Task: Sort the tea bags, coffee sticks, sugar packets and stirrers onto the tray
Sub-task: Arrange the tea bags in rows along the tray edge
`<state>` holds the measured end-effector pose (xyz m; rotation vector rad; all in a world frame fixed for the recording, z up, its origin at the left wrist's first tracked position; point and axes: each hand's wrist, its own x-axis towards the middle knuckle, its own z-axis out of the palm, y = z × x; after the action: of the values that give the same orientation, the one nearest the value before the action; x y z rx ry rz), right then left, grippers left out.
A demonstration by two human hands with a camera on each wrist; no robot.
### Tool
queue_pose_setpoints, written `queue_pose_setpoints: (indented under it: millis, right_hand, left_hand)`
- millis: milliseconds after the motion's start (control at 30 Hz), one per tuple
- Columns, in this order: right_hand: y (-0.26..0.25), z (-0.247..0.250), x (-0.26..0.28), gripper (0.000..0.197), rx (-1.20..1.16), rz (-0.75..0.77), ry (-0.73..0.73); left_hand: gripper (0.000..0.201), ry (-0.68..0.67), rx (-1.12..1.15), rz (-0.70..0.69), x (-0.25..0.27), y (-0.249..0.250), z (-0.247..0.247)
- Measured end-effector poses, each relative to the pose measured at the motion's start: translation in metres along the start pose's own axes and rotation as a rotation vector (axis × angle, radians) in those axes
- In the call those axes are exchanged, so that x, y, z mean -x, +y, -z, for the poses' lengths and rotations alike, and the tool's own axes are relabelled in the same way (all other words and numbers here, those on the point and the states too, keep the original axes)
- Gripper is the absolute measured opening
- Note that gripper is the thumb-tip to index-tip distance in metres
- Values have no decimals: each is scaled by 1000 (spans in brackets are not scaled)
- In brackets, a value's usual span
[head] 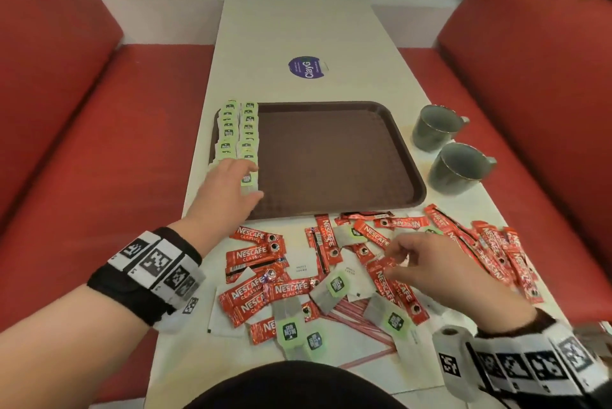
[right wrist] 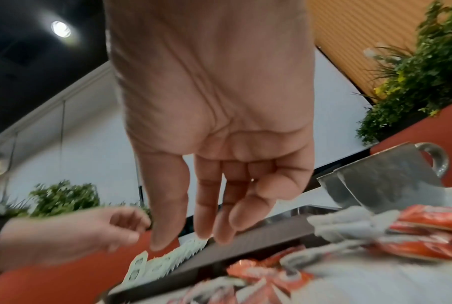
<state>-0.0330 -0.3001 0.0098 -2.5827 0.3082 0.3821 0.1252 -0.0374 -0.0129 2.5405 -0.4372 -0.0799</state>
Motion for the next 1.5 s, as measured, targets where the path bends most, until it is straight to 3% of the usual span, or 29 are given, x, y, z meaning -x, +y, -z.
queue_pose_setpoints:
  millis: [133, 233, 367, 567, 700, 800, 867, 967, 1067, 1133, 1267, 1333, 1433, 1500]
  right_hand:
    - [11, -23, 16, 29, 243, 77, -84]
    - [13, -34, 25, 31, 410, 99, -118]
    - [14, -48, 32, 31, 465, 102, -112]
    - [19, -51, 31, 17, 341, 86, -45]
    - [27, -41, 31, 19, -39, 36, -27]
    - [27, -23, 33, 15, -320, 32, -39]
    - [21, -12, 33, 17, -376, 120, -112]
    - [5, -6, 25, 18, -358, 233, -143]
    - [-8, -14, 10, 15, -342, 282, -75]
    - [-15, -22, 1, 15, -358, 270, -26]
    - [-19, -26, -10, 19, -419, 240, -21]
    - [-6, -15, -16, 18, -339, 174, 73]
    - [30, 8, -24, 27, 22, 4, 203]
    - [53, 19, -30, 33, 291, -74, 117]
  left_hand:
    - [25, -343, -45, -220, 36, 55, -19]
    - [36, -519, -184, -275, 53, 68, -43]
    - [49, -557, -347, -262, 65, 73, -60]
    - [25, -507, -335, -251, 69, 81, -71]
    - [11, -438, -78, -187, 66, 84, -71]
    - [16, -466, 258, 32, 61, 86, -61]
    - [7, -558, 513, 174, 61, 89, -55]
    - [22, -704, 806, 316, 64, 95, -51]
    - [39, -886, 1114, 350, 67, 95, -54]
    - [43, -948, 1165, 342, 70, 91, -52]
    - [44, -899, 1231, 402, 72, 77, -50]
    - [40, -806, 1260, 484, 71, 70, -47]
    - [31, -678, 1290, 569, 71, 60, -40]
    - [23, -597, 1293, 596, 73, 55, -37]
